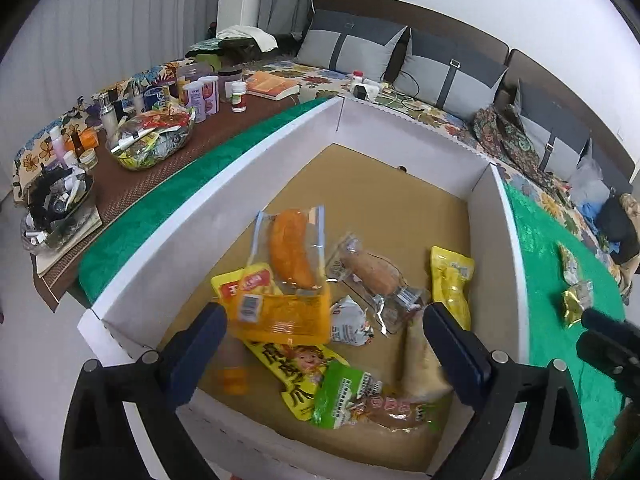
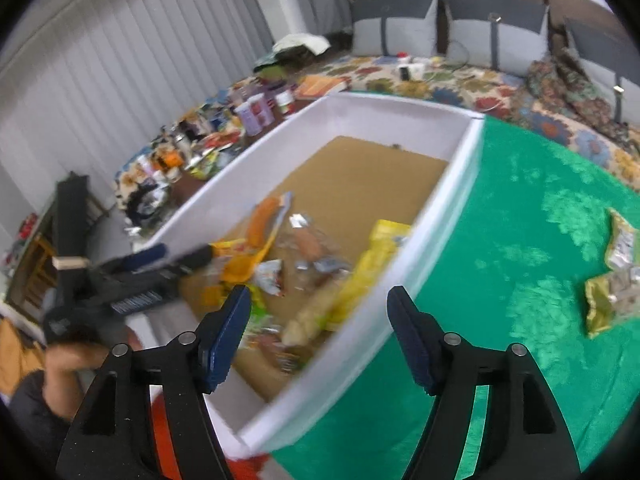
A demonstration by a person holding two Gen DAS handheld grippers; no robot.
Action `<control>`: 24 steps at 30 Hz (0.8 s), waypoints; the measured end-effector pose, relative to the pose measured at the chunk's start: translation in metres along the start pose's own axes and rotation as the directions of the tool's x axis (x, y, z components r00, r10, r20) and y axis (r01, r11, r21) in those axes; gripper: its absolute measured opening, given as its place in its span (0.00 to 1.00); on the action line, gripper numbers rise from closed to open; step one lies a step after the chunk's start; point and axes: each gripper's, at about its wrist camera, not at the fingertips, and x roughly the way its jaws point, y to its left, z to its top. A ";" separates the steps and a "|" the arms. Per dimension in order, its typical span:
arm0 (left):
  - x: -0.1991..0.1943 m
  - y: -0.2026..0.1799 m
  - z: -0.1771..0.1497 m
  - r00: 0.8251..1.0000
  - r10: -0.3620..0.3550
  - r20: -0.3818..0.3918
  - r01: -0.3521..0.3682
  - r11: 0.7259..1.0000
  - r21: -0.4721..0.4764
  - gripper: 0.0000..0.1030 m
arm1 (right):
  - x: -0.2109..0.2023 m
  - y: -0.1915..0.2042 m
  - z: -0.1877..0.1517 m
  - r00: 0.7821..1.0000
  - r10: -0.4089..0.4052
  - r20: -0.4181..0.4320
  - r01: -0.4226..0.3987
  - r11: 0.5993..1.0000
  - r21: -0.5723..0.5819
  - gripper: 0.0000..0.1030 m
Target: Organize snacks
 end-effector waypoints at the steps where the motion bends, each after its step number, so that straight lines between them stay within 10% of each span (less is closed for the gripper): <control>1: -0.002 -0.002 -0.001 1.000 -0.007 0.004 0.007 1.000 -0.005 0.95 | -0.003 -0.010 -0.006 1.000 -0.025 0.007 0.024 1.000 0.004 0.72; 7: -0.037 -0.061 -0.007 0.989 -0.131 0.066 0.129 0.991 0.042 0.96 | -0.026 -0.103 -0.079 0.963 -0.270 -0.008 0.270 0.962 0.048 0.72; 15: -0.037 -0.211 -0.039 0.935 -0.349 -0.055 0.353 0.911 0.212 0.99 | -0.084 -0.243 -0.186 0.840 -0.525 -0.134 0.542 0.814 0.209 0.72; 24: 0.058 -0.343 -0.120 0.925 -0.276 -0.260 0.366 0.829 0.423 0.99 | -0.117 -0.311 -0.199 0.780 -0.609 -0.148 0.616 0.702 0.358 0.72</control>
